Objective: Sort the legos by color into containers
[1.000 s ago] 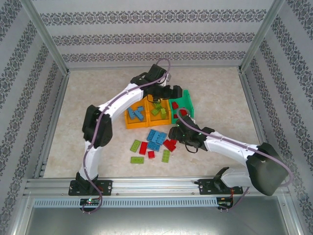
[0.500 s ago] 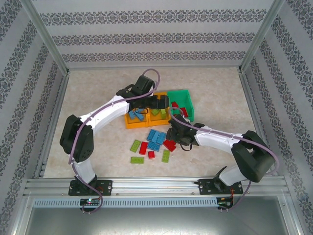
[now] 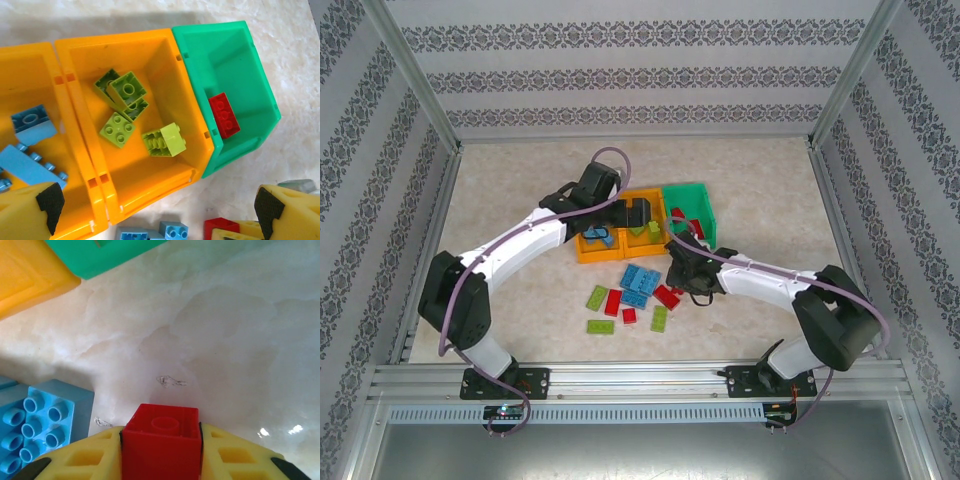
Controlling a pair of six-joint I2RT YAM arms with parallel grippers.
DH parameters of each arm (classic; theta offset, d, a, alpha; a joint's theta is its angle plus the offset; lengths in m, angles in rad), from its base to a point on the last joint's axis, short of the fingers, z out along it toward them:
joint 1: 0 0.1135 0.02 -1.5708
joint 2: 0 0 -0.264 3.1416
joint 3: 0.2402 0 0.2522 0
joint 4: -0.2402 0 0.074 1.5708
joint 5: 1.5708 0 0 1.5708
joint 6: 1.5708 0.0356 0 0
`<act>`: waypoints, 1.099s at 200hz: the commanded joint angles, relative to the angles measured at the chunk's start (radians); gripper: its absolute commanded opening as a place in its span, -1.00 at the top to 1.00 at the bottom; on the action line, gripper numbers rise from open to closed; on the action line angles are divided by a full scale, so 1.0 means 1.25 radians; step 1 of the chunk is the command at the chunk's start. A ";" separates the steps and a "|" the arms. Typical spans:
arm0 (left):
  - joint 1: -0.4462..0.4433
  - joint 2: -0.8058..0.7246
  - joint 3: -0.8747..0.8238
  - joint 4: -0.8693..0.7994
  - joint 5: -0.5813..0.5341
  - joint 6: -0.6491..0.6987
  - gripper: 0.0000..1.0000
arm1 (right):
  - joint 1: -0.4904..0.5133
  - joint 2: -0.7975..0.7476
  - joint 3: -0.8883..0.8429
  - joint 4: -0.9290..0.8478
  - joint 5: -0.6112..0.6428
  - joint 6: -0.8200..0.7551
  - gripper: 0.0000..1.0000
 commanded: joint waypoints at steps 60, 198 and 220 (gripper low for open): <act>0.013 -0.109 -0.118 -0.008 -0.063 0.048 -0.99 | -0.189 -0.056 0.161 -0.007 0.001 -0.219 0.39; -0.009 -0.179 -0.300 -0.087 -0.006 0.045 -0.80 | -0.298 0.285 0.454 -0.017 -0.070 -0.344 0.03; -0.014 -0.178 -0.309 -0.092 -0.009 0.041 -0.78 | -0.293 0.266 0.439 -0.006 -0.078 -0.348 -0.11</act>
